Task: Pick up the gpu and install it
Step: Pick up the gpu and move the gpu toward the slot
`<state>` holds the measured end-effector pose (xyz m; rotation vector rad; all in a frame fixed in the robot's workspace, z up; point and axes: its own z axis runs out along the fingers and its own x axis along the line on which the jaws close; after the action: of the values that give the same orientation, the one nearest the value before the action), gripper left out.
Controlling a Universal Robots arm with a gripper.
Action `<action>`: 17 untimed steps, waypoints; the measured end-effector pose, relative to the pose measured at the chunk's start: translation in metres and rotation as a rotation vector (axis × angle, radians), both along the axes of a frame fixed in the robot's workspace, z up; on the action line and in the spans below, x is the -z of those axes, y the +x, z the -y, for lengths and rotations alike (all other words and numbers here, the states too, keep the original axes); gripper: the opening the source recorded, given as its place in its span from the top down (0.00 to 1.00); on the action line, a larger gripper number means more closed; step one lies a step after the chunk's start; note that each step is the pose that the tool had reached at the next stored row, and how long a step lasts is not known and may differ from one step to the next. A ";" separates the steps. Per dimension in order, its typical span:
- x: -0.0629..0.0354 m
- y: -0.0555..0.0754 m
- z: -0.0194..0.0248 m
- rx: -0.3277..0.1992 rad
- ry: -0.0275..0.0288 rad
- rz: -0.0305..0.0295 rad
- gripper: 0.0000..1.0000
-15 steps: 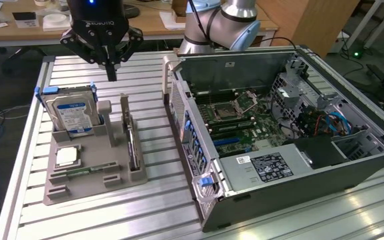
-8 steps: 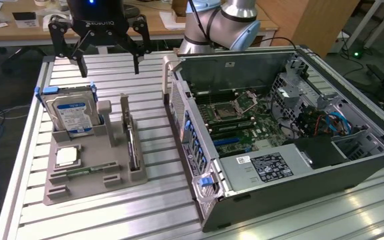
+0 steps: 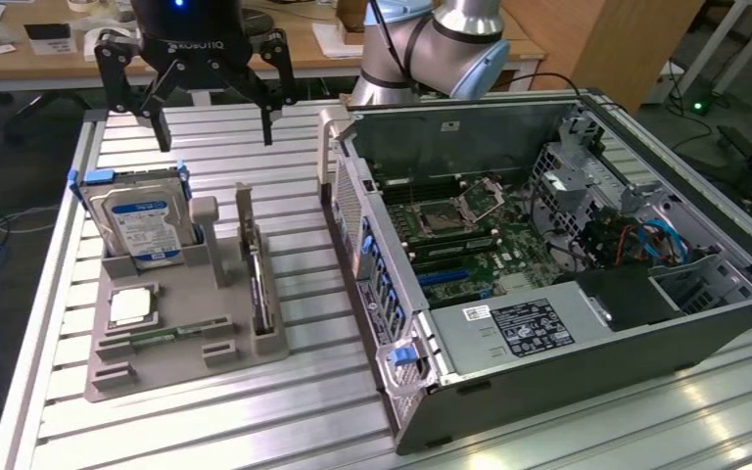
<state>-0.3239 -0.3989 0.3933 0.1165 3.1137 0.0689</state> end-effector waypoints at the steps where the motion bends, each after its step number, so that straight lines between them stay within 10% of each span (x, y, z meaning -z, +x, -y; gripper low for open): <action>1: 0.0000 0.000 0.0000 0.000 -0.0001 0.0000 0.01; 17: 0.0001 0.000 0.0012 -0.057 0.0000 0.0000 0.16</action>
<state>-0.3239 -0.4001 0.3932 0.0281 3.1169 0.0700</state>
